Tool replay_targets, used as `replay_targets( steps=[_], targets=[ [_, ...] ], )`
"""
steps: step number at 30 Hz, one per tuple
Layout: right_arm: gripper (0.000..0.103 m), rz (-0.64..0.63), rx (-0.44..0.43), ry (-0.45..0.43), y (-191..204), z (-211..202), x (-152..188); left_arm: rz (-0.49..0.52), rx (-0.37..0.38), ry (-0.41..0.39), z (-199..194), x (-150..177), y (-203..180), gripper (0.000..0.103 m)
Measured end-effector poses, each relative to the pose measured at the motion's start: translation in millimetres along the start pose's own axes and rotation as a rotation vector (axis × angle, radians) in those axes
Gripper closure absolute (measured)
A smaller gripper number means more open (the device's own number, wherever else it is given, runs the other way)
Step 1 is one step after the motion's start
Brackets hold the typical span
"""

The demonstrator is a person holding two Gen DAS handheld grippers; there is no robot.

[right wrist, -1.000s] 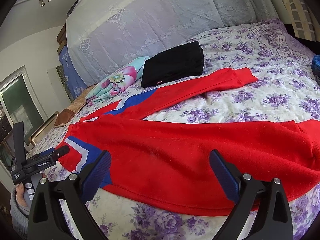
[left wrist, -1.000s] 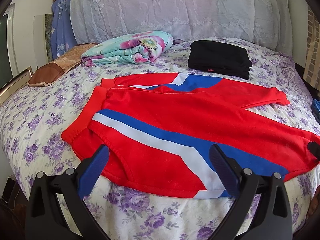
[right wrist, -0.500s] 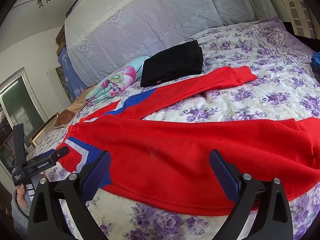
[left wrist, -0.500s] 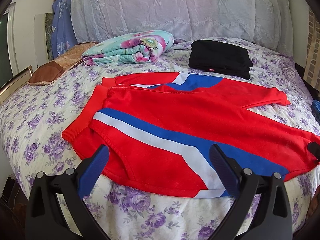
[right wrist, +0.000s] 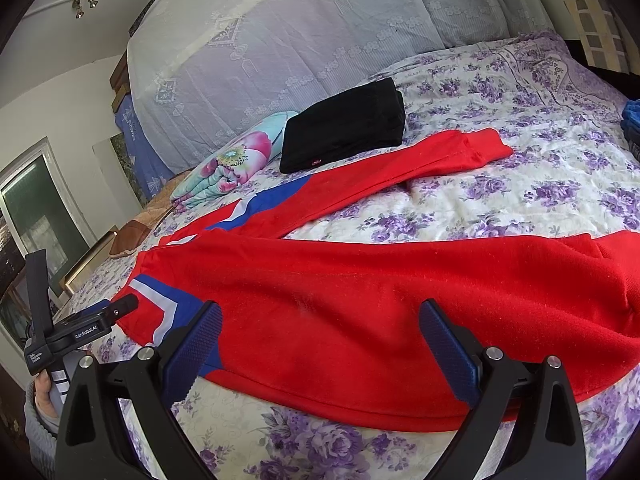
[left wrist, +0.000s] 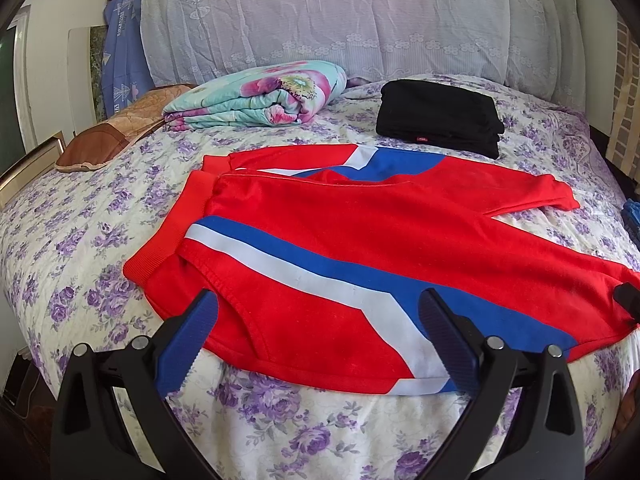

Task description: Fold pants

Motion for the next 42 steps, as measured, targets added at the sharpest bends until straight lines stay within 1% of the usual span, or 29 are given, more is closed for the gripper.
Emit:
replay_targets(
  steps=[42],
  targets=[
    [0.004,0.006,-0.002,0.003,-3.9,1.3,0.6,0.000,0.000,0.003,-0.1,-0.1,-0.1,0.005]
  ],
)
Point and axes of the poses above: each gripper's, at about its wrist camera, not at the fingertips, and z roughly the way its jaws point, y to its left, x to its underside, the point moved 7 cm from there along z, roughly the way its jaws point, and after that the axes turned 5 degrees about z, right-handed, at the moved point
